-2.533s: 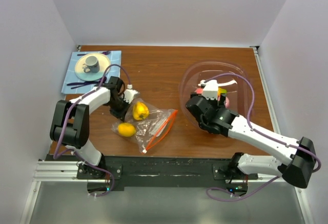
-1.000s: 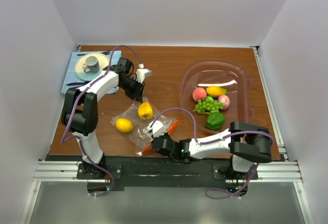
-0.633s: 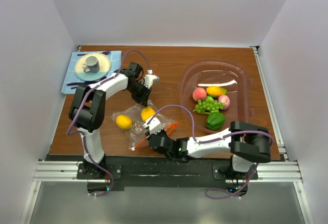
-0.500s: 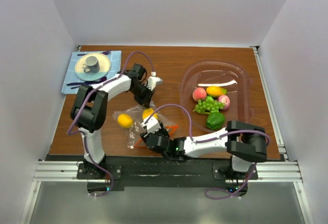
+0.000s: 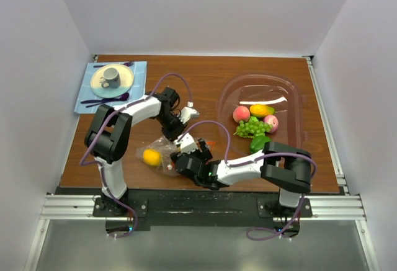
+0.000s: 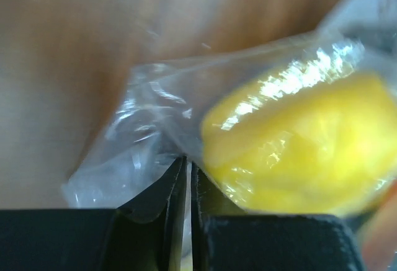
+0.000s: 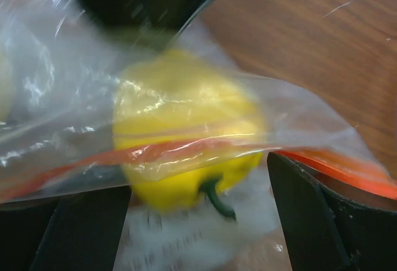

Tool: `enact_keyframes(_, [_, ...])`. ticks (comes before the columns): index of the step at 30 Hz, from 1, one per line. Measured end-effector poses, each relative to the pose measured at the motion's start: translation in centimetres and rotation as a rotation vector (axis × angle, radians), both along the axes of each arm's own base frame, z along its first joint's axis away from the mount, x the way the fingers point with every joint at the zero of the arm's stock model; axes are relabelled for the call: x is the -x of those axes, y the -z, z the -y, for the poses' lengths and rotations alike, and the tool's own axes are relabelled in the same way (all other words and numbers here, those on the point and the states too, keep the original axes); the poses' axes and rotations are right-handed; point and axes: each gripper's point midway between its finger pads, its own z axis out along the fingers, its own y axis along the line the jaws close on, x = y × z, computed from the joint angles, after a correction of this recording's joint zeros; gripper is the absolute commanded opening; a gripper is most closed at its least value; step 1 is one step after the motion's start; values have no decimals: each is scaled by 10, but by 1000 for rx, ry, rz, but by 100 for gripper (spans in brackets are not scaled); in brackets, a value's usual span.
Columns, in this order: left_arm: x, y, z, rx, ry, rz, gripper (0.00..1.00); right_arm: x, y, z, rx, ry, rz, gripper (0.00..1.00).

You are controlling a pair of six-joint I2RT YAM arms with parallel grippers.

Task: Open the zip-top bag and remove the fake food

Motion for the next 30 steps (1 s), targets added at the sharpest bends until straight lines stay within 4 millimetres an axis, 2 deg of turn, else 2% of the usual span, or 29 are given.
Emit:
enact_keyframes(4, [21,1,-3,-4,49,-46,11,-11,-3,-4,-15,15,9,91])
enact_keyframes(7, [26,3,-8,-22,58,-63,11,-14,-1,-13,-3,9,17,85])
enact_keyframes(10, [26,2,-12,-44,60,-56,8,-15,0,-16,10,7,23,63])
enact_keyframes(11, [26,2,-14,-50,61,-52,8,-15,0,-17,10,7,22,48])
enact_keyframes(13, [24,1,-16,-61,62,-42,6,-15,0,-17,8,6,19,35])
enact_keyframes(14, [24,1,-16,-64,61,-37,6,-14,1,-17,1,8,12,25])
enact_keyframes(19, [29,4,-21,-50,42,-55,2,3,-4,-12,-59,-40,-54,5])
enact_keyframes(23, [33,8,-33,-31,-27,-104,0,30,-23,4,-133,-108,-123,4])
enact_keyframes(30, [35,9,-44,-23,-96,-118,0,58,-53,23,-246,-184,-210,2])
